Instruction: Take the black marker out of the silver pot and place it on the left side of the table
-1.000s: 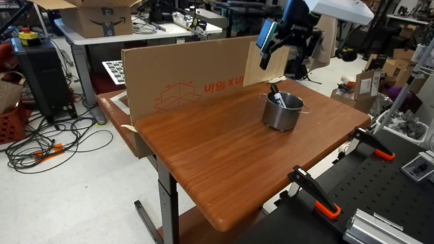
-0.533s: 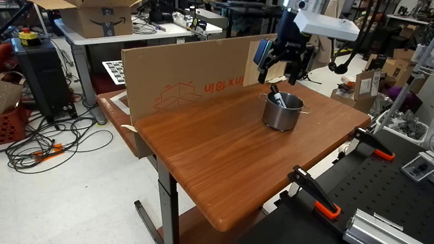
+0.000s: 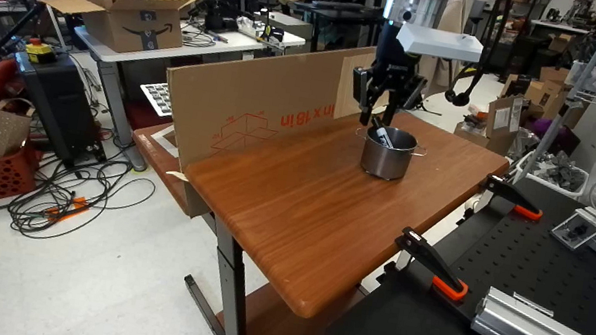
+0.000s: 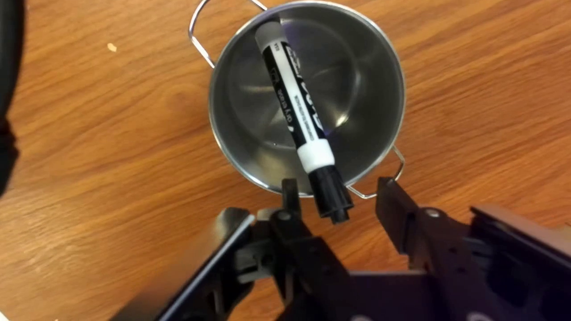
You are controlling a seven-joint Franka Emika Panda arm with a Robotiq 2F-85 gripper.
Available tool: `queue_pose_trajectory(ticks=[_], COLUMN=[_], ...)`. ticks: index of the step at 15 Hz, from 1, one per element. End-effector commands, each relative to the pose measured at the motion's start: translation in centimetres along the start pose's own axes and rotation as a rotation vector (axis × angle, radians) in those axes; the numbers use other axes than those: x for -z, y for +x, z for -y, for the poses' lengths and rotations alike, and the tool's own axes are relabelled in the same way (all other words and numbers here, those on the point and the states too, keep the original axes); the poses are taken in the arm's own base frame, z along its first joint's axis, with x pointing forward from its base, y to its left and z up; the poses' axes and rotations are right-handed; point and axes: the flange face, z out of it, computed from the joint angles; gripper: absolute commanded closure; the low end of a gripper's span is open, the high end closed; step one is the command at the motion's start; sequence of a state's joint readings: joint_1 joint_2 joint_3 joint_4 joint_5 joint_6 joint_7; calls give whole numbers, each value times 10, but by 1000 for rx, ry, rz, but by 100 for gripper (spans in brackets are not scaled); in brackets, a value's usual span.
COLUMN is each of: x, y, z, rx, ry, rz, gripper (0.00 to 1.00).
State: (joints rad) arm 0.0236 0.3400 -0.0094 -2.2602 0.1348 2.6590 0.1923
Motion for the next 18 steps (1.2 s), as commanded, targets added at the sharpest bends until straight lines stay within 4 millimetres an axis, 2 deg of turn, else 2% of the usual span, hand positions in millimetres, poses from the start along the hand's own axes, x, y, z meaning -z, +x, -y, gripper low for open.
queue_pose_trajectory(ticks=[1,4,6,9,13,16,18], x=[-1,6,13,27,64,96,107], y=[8,8,8,6,-1,-11,-19], z=[-1,-2,-4,-6,-9,1,16], rx=[17,19,19,21,38,59,76], ry=[-16,-5,3,17,22,44,55], rz=[15,18,10,-5,-54,-96,-110], gripper=[81,99,95,95,95,95,95])
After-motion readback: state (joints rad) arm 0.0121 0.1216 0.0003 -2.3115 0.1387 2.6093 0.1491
